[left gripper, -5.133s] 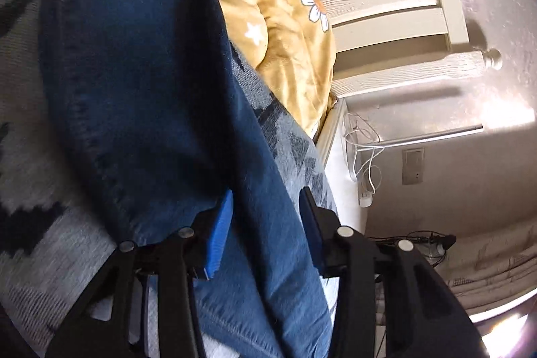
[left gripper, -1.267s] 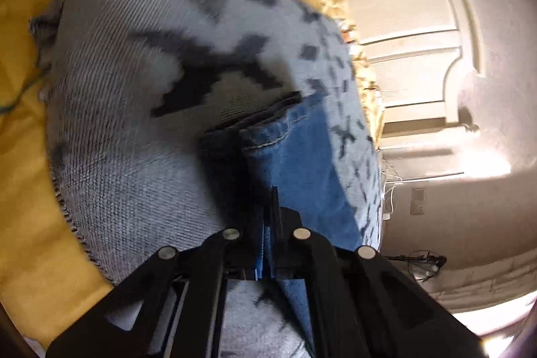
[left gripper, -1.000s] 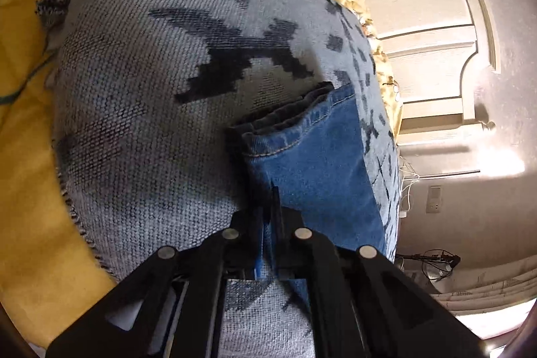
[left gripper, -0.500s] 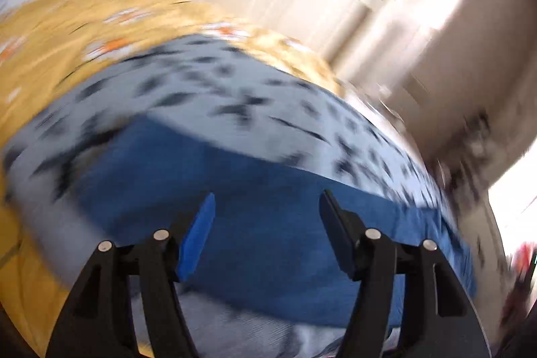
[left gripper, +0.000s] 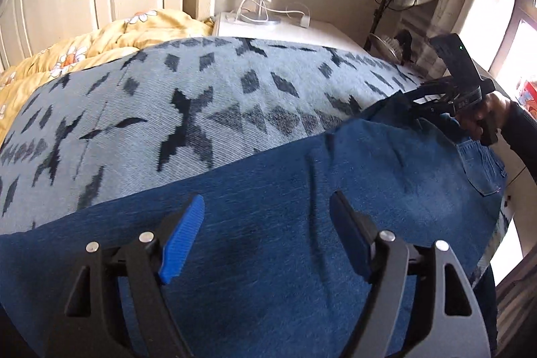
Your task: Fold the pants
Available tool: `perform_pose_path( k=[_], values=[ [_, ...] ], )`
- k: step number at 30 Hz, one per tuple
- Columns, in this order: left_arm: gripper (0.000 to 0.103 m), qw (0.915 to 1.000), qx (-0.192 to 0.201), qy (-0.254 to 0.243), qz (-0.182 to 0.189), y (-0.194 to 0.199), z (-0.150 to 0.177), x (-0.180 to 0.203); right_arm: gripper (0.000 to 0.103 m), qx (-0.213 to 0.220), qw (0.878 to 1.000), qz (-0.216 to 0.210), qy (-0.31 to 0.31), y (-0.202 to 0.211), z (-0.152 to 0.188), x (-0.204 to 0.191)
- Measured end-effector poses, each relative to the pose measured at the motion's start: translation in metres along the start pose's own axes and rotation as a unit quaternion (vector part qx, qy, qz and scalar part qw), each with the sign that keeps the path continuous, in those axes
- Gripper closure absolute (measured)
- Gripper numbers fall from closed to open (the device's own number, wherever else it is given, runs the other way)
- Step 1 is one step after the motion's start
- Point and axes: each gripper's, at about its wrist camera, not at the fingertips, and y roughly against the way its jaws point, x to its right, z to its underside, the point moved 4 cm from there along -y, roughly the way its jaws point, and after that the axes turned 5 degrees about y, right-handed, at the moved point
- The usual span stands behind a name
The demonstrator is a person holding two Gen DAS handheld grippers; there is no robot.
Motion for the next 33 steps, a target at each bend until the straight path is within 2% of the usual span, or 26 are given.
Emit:
perform_pose_path(
  k=[1, 3, 6, 8, 9, 11, 14, 16, 17, 18, 19, 21, 22, 23, 24, 26, 27, 28, 30, 32, 33],
  values=[
    [0.026, 1.0000, -0.001, -0.002, -0.003, -0.005, -0.001, 0.002, 0.026, 0.001, 1.000, -0.019, 0.009, -0.003, -0.001, -0.004],
    [0.026, 1.0000, -0.001, -0.006, 0.002, -0.013, -0.004, 0.008, 0.081, -0.002, 0.998, -0.055, 0.003, -0.010, -0.003, -0.003],
    [0.026, 0.9999, -0.002, -0.016, -0.004, -0.025, -0.009, 0.014, 0.090, 0.007, 0.996, -0.075, -0.048, -0.014, -0.002, 0.011],
    [0.026, 0.9993, -0.006, -0.025, -0.026, -0.033, -0.008, 0.015, 0.090, 0.024, 0.992, -0.073, -0.096, -0.016, -0.001, 0.023],
    [0.026, 0.9988, -0.008, -0.030, -0.037, -0.037, -0.007, 0.015, 0.090, 0.044, 0.986, -0.074, -0.142, -0.012, 0.003, 0.033],
    [0.026, 0.9977, -0.018, -0.037, -0.054, -0.044, -0.001, 0.015, 0.090, 0.065, 0.978, -0.073, -0.186, -0.011, 0.008, 0.038],
    [0.026, 0.9944, -0.025, -0.052, -0.089, -0.050, 0.003, 0.018, 0.089, 0.081, 0.981, -0.017, -0.175, -0.006, 0.009, 0.029],
    [0.027, 0.9935, -0.015, -0.063, -0.094, -0.047, -0.002, 0.026, 0.068, 0.102, 0.975, 0.022, -0.194, 0.006, 0.013, 0.028],
    [0.027, 0.9934, -0.002, -0.073, -0.089, -0.043, -0.007, 0.032, 0.061, 0.117, 0.972, 0.030, -0.201, 0.014, 0.014, 0.028],
    [0.027, 0.9929, 0.006, -0.079, -0.089, -0.042, -0.010, 0.036, 0.061, 0.136, 0.968, 0.046, -0.206, 0.025, 0.017, 0.028],
    [0.027, 0.9930, 0.009, -0.079, -0.088, -0.042, -0.012, 0.038, 0.062, 0.138, 0.967, 0.070, -0.205, 0.029, 0.018, 0.032],
    [0.028, 0.9949, 0.010, -0.066, -0.075, -0.046, -0.017, 0.042, 0.062, 0.109, 0.963, 0.144, -0.199, 0.031, 0.022, 0.042],
    [0.028, 0.9953, 0.009, -0.065, -0.071, -0.048, -0.019, 0.044, 0.062, 0.096, 0.962, 0.165, -0.194, 0.031, 0.025, 0.044],
    [0.029, 0.9947, 0.008, -0.070, -0.075, -0.052, -0.020, 0.047, 0.062, 0.085, 0.959, 0.192, -0.191, 0.032, 0.028, 0.047],
    [0.031, 0.9933, 0.006, -0.073, -0.089, -0.054, -0.021, 0.047, 0.062, 0.088, 0.949, 0.228, -0.197, 0.041, 0.033, 0.050],
    [0.032, 0.9906, 0.008, -0.059, -0.123, -0.047, -0.022, 0.035, 0.062, 0.129, 0.935, 0.247, -0.222, 0.072, 0.048, 0.049],
    [0.032, 0.9920, 0.017, -0.041, -0.118, -0.037, -0.020, 0.027, 0.061, 0.159, 0.932, 0.231, -0.231, 0.093, 0.060, 0.042],
    [0.032, 0.9931, 0.029, -0.013, -0.113, -0.023, -0.016, 0.014, 0.060, 0.164, 0.933, 0.221, -0.233, 0.103, 0.070, 0.037],
    [0.032, 0.9917, 0.036, 0.023, -0.122, -0.005, -0.003, -0.009, 0.058, 0.130, 0.939, 0.236, -0.213, 0.111, 0.096, 0.030],
    [0.032, 0.9910, 0.025, 0.038, -0.125, 0.000, 0.012, -0.025, 0.058, 0.083, 0.933, 0.286, -0.202, 0.096, 0.110, 0.034],
    [0.032, 0.9891, 0.015, 0.043, -0.140, 0.001, 0.020, -0.033, 0.057, 0.057, 0.929, 0.303, -0.204, 0.092, 0.124, 0.045]
  ],
)
